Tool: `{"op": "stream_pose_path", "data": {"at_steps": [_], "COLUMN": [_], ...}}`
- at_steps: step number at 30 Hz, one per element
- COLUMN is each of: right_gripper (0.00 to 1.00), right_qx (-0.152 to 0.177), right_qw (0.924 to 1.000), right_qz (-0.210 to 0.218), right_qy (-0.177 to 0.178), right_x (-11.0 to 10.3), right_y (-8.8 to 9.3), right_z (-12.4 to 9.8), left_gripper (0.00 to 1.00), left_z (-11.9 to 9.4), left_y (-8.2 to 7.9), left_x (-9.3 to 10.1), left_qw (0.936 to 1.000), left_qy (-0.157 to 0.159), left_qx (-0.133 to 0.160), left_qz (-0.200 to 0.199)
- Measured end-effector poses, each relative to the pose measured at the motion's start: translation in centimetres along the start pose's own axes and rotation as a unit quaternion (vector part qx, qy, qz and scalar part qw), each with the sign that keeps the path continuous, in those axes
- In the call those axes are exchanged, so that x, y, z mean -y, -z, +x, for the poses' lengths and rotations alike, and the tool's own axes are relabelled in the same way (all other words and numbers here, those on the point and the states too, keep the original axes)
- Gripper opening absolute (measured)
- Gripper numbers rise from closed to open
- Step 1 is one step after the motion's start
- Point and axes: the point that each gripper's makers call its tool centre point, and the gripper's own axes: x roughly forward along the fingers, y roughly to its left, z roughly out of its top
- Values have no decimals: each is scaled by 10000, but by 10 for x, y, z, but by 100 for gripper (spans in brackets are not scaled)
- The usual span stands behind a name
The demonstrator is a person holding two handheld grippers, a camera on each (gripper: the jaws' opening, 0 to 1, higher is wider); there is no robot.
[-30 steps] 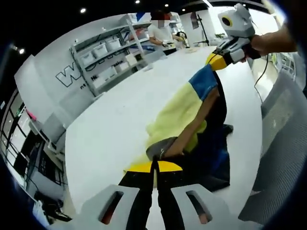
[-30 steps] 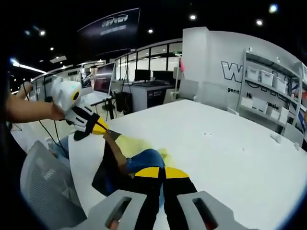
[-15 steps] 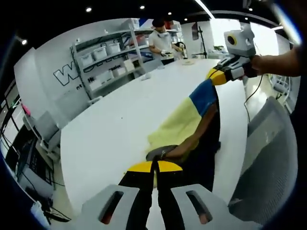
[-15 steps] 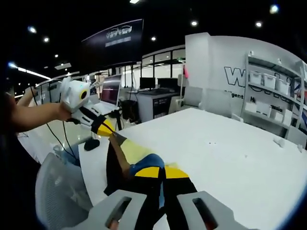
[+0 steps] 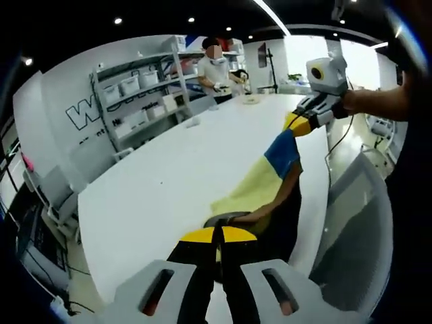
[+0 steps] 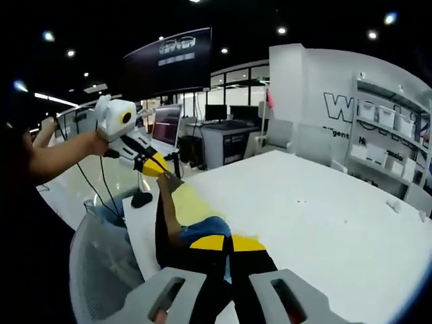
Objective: Fold the garment on the visible template until the final outline fits inside the template.
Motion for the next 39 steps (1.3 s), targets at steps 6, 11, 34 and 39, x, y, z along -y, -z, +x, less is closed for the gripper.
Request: {"op": "stream_pose_path", "data": {"at_steps": [6,11,34,39], "right_gripper": [0,0,0,0], "right_qx": [-31,158,1547,1808], "right_qw": [10000,9999,9876,9826], "right_qz": [-7,59,34,-38], "right_qy": [26,-5,-256,-426], "right_x": [2,2,-10,-22], "right_y": [-2,-18,-108,-129], "right_z": [-11,-25,-73,-84], "left_gripper": [3,3,3,3], "left_z": [-4,-11,-60,-75], "left_y": [-7,-24,-94,-114], "left_x": [3,5,2,7], "left_qw": [9999,9985,9845,9771], "left_qy": [51,179,240,410], "left_qx": [113,493,1702,2056], "left_qz": [15,-166,-350,-355]}}
